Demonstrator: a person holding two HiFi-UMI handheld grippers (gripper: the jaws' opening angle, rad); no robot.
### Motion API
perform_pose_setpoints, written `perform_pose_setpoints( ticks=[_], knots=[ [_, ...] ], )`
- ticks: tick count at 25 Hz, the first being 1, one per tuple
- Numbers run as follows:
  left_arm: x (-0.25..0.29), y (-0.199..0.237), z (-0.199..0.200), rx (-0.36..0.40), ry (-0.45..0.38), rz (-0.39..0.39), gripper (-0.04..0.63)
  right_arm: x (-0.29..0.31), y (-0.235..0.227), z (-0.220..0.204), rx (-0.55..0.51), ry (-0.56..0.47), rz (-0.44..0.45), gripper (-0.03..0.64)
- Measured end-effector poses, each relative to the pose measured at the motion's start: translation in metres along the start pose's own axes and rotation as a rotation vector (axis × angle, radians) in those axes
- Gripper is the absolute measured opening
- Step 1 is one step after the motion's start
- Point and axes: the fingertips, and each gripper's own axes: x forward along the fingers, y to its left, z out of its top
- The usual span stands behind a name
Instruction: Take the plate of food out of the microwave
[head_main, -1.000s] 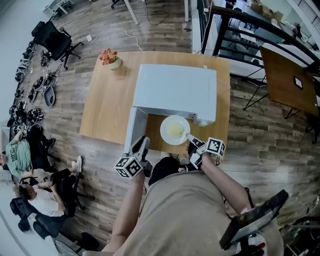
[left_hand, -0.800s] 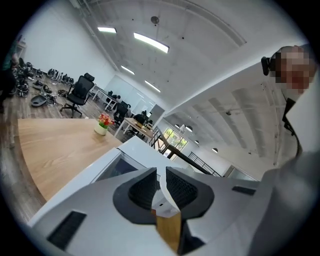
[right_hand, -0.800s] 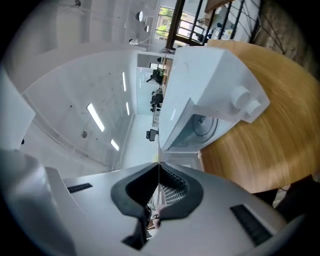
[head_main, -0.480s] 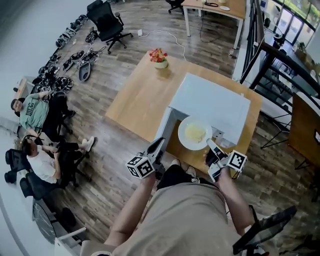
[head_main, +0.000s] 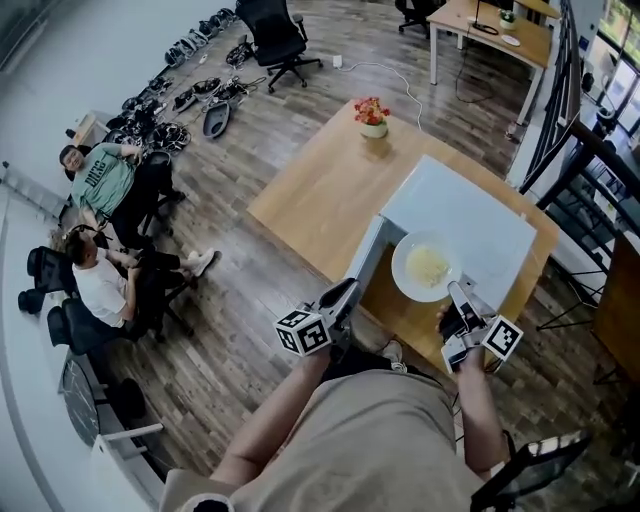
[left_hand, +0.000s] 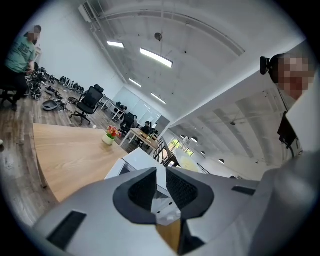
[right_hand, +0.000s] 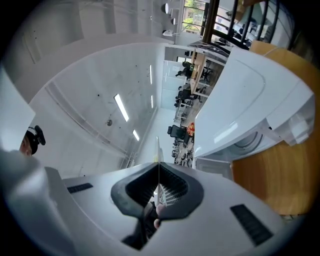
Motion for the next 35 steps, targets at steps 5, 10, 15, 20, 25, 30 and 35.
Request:
perform_pose_setpoints(
  ticks=[5, 10, 15, 20, 25, 30, 35],
  knots=[
    [-0.008, 0.013, 0.017, -0.004, -0.034, 0.016, 0.038, 0.003, -0.002, 0.002, -0.056, 0.009, 0.005, 0.014],
    [-0.013, 0.024, 0.033, -0.067, -0.082, 0.013, 0.038, 0.001, -0.009, 0.001, -0.036, 0.002, -0.027, 0.014],
    [-0.011, 0.036, 0.056, -0.064, -0.108, 0.017, 0.038, 0.003, -0.015, 0.005, -0.034, -0.012, -0.04, 0.014],
    [0.008, 0.034, 0.057, -0.049, -0.082, -0.011, 0.038, 0.0, -0.021, 0.005, -0.031, -0.016, -0.06, 0.014],
    [0.045, 0.019, 0.036, -0.036, -0.007, -0.077, 0.038, -0.008, -0.031, 0.005, -0.035, -0.021, -0.091, 0.014],
    [0.094, -0.002, 0.006, -0.015, 0.097, -0.171, 0.038, -0.025, -0.04, 0.009, -0.02, -0.058, -0.119, 0.014],
    [0.132, -0.018, -0.032, 0.026, 0.192, -0.241, 0.038, -0.046, -0.048, 0.007, -0.016, -0.095, -0.139, 0.014]
  ],
)
